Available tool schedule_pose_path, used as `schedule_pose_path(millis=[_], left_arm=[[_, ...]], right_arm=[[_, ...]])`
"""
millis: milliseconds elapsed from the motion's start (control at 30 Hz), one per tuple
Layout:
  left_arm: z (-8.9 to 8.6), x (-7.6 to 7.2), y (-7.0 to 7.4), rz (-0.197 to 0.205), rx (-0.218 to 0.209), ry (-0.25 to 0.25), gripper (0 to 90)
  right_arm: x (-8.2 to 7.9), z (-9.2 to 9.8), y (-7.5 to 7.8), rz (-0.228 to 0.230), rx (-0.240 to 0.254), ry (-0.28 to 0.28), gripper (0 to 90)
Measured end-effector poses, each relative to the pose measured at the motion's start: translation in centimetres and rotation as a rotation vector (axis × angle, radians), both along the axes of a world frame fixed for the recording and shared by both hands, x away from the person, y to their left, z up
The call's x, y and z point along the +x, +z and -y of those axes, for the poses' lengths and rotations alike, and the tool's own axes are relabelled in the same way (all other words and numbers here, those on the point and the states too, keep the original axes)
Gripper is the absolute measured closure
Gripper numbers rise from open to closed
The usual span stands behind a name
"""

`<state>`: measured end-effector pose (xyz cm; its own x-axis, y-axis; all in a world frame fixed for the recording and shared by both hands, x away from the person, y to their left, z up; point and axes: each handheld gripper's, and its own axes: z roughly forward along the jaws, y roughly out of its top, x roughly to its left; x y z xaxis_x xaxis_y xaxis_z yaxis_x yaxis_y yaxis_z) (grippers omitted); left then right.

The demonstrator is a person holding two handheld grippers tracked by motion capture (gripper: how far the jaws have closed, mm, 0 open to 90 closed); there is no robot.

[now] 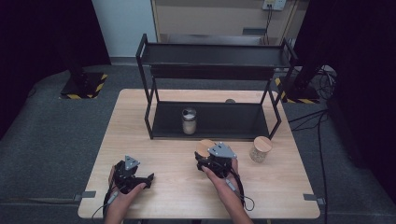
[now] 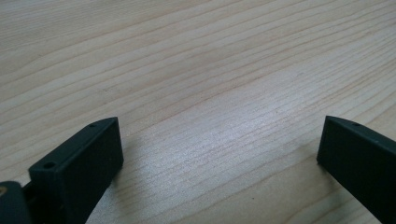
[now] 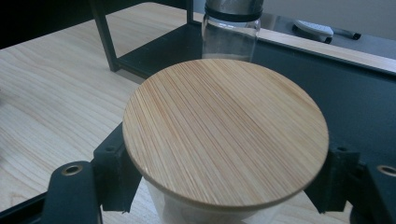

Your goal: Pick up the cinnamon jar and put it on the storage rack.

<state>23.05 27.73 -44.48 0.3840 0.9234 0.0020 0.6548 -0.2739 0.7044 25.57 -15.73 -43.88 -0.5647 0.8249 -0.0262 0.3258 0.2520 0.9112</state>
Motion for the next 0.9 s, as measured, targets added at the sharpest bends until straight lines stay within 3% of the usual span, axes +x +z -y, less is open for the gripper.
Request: schedule_pose_path(millis=[900], left_arm=[[0.0, 0.0, 0.0, 0.000, 0.000, 0.000, 0.0]], right_arm=[[1.5, -0.2, 1.3, -0.017, 0.004, -0.030, 25.8]])
